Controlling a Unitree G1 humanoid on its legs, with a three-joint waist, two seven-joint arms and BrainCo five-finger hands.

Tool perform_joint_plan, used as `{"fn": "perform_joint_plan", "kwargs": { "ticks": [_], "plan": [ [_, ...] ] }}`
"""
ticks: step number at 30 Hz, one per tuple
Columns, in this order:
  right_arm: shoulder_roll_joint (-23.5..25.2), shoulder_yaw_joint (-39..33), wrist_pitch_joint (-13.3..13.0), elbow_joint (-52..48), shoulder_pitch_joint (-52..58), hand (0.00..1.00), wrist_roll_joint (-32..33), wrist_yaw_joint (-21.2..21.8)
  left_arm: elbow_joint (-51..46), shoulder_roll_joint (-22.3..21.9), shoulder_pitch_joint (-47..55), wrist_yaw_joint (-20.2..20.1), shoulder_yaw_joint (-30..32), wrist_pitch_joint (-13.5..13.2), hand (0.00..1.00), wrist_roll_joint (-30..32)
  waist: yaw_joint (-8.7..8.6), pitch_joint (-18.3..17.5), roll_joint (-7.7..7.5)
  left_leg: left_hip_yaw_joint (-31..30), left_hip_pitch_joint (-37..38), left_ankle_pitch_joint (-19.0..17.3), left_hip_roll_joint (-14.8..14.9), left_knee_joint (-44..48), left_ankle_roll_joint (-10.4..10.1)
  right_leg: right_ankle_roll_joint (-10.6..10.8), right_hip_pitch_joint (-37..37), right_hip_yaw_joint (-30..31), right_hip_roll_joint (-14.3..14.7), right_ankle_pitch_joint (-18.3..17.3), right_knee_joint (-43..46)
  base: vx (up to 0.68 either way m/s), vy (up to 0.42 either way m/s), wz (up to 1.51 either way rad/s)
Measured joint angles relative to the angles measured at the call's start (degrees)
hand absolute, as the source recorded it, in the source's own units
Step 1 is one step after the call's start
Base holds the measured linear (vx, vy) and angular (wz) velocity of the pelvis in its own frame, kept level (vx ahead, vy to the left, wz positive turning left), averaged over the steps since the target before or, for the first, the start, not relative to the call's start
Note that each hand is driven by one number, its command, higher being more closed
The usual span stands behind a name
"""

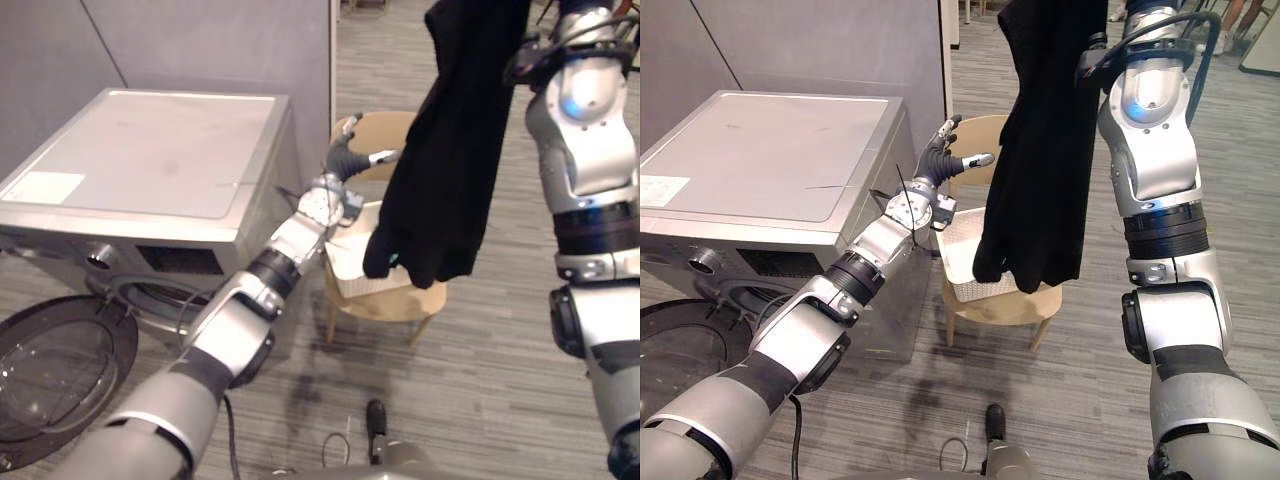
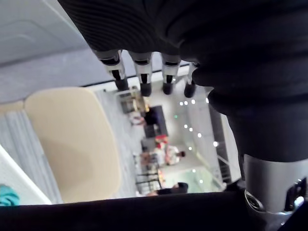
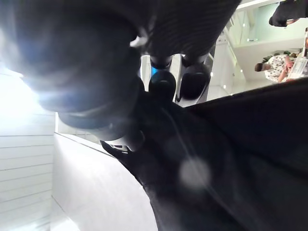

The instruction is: Pick up the laundry basket with both hands and put the clothes into the washing machine.

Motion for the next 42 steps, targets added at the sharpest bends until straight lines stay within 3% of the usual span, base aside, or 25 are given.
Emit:
{"fn": "perform_joint_plan", "kwargs": {
  "ticks": [7, 14, 19, 23, 37, 38, 42],
  "plan": [
    [2.7, 0.4, 0.0, 0.0, -0.9, 1.0, 0.0, -0.1, 0.1, -1.2, -3.1, 0.3, 0.1, -0.3, 0.0, -3.1, -0.17, 0.1, 0.12, 2.5, 0.0, -1.2, 0.0, 1.2, 0.1, 0.3, -0.9, 2.3, 0.3, 0.4, 0.0, 0.01, 0.019, -0.19],
    [4.2, 2.2, 0.0, -0.1, -2.3, 1.0, 0.1, 0.0, 0.1, -2.7, -4.4, -0.2, -1.2, -0.8, 0.0, -4.5, -1.44, 0.0, 0.44, 3.0, 0.1, -1.5, -0.1, 1.5, 0.2, 0.4, -0.9, 2.9, 0.2, 0.5, 0.0, 0.01, 0.018, -0.03],
    [4.5, 2.5, 0.0, -0.1, -2.5, 1.0, 1.2, 0.1, 1.0, -5.1, -4.4, -1.8, -5.5, -0.8, 0.0, -4.9, -1.51, 0.0, 0.85, 4.0, 0.6, -2.0, -0.2, 1.5, 0.4, 0.5, -0.9, 3.7, 0.3, 0.6, 0.0, 0.02, 0.017, -0.09],
    [4.8, 3.6, 0.0, -1.2, -2.5, 1.0, 1.2, 0.1, 1.6, -7.3, -4.2, -3.3, -8.0, -0.8, 0.0, -5.0, -1.91, -0.1, 2.05, 5.8, 1.2, -2.7, -0.4, 1.9, 0.4, 0.8, -1.0, 5.4, 0.5, 0.8, 0.0, 0.02, 0.028, -0.22],
    [7.3, 4.2, -0.5, -6.9, -2.4, 1.0, 1.5, 0.1, 0.9, -13.5, 1.7, -10.1, -20.9, -1.4, 0.0, -4.4, -4.55, -0.4, 2.51, 10.0, 3.0, -3.8, 0.0, 1.9, 0.2, 1.3, -1.2, 8.5, 1.5, 0.5, 0.0, 0.0, -0.005, -0.13],
    [8.2, 4.2, -0.6, -7.3, -2.4, 1.0, 1.5, 0.1, 0.2, -13.6, 2.1, -10.0, -20.9, -1.4, 1.0, -4.4, -4.72, -0.5, 2.68, 10.3, 3.0, -3.9, 0.0, 1.9, 0.1, 1.3, -1.3, 8.8, 1.6, 0.5, 0.0, 0.01, -0.008, -0.12],
    [8.2, 4.2, -1.5, -7.9, -2.1, 1.0, 1.5, 0.1, -1.9, -13.6, 2.4, -9.7, -21.2, -2.0, 1.0, -4.6, -4.87, -0.6, 2.8, 10.9, 3.3, -3.9, 0.0, 1.8, 0.1, 1.3, -1.4, 9.4, 1.8, 0.5, 0.0, 0.01, -0.013, -0.09]
  ]
}}
